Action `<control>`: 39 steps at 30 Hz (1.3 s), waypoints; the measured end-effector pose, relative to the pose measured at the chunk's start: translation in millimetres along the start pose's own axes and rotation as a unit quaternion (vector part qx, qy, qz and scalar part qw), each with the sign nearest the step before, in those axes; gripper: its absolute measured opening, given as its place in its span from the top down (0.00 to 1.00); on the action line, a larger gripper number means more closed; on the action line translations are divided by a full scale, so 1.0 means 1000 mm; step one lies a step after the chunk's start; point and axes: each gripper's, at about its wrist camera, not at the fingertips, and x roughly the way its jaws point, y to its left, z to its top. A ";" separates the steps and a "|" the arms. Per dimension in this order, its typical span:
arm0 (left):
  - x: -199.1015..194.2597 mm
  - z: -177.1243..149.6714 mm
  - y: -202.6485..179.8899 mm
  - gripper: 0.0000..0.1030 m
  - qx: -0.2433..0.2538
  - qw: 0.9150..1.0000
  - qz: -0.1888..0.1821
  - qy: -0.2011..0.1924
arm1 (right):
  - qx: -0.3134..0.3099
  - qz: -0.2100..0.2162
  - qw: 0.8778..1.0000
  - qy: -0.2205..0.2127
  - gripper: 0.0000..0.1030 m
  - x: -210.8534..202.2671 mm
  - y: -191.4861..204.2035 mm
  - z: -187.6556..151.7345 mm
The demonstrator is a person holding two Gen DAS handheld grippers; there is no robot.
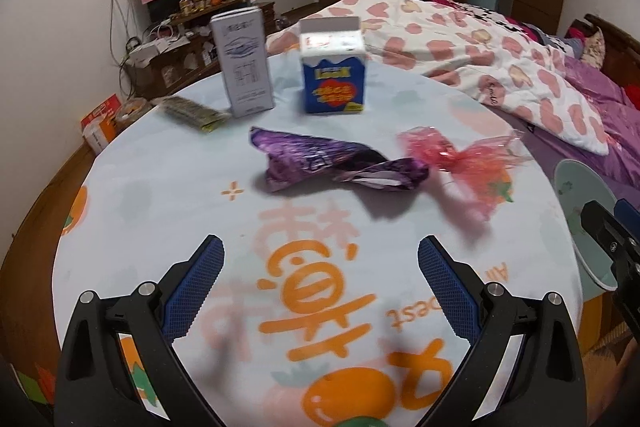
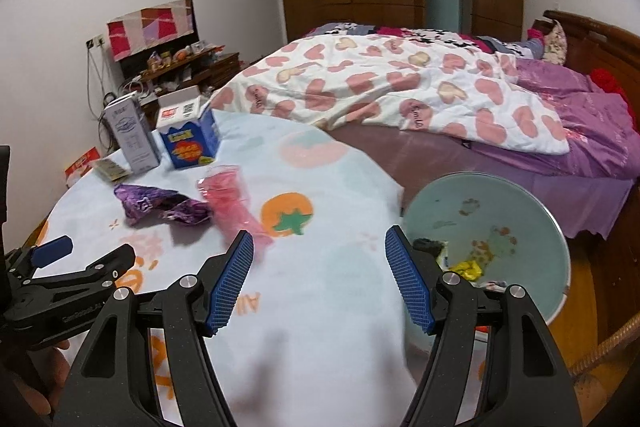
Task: Collect trash
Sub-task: 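Move both open tools back over the purple wrapper and pink bag, then grasp the purple wrapper with left tool while right tool grasps pink plastic bag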
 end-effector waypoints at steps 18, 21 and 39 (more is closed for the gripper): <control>0.028 -0.003 0.069 0.07 -0.047 0.998 0.041 0.022 | -0.034 0.026 0.999 0.005 0.33 0.039 0.045 0.027; 0.033 0.005 0.075 0.07 -0.054 0.997 0.042 0.025 | -0.050 0.032 0.998 0.007 0.32 0.054 0.053 0.039; 0.069 0.063 0.032 0.07 -0.010 1.000 0.000 -0.006 | -0.082 0.044 0.992 0.090 0.74 0.126 0.048 0.029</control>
